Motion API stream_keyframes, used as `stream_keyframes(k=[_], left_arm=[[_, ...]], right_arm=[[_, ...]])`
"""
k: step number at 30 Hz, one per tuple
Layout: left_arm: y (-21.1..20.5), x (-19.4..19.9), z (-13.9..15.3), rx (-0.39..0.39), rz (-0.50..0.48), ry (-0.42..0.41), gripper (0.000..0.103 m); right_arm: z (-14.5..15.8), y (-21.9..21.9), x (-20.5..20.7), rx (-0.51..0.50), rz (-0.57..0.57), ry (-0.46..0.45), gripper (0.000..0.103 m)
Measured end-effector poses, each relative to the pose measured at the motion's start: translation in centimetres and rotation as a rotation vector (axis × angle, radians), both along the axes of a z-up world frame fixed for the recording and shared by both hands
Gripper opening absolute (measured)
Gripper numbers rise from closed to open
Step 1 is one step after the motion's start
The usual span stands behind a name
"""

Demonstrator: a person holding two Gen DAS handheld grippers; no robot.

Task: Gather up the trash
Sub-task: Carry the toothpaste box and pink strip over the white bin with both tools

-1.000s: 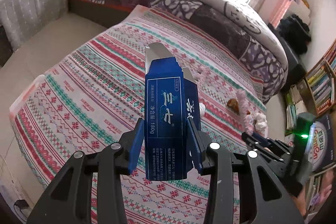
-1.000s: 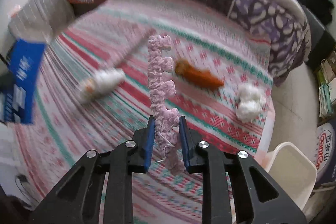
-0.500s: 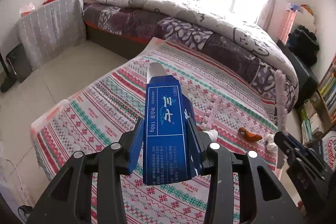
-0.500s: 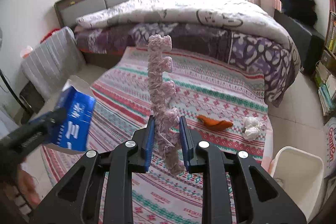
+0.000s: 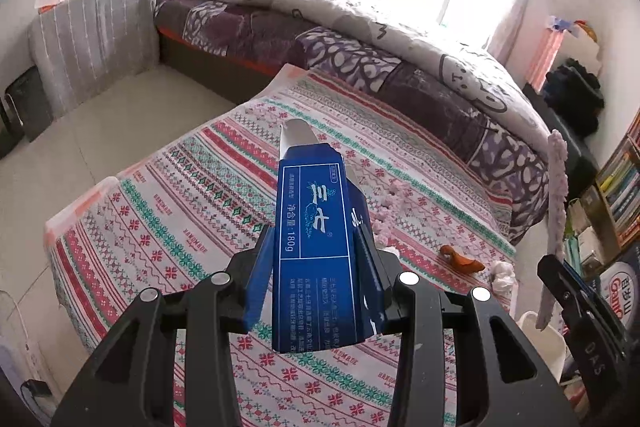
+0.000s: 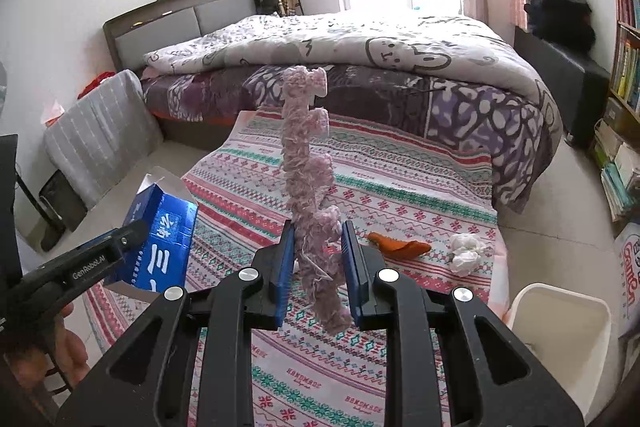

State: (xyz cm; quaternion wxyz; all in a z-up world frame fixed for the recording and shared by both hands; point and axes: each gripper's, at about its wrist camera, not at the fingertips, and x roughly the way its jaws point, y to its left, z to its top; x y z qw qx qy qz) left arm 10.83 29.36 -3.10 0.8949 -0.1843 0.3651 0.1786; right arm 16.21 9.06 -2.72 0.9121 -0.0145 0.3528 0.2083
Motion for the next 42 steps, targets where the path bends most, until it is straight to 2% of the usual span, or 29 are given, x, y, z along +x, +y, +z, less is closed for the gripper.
stream_keyframes(k=[24, 42], left_arm=[[-6.6, 2.6, 0.7, 0.018, -0.116, -0.018, 0.040], [-13.8, 4.8, 0.2, 0.025, -0.239, -0.015, 0.040]], right_arm=[[0.9, -6.5, 0.6, -0.015, -0.103, -0.020, 0.022], [0.7, -13.9, 1.4, -0.039, -0.229, 0.002, 0.022]])
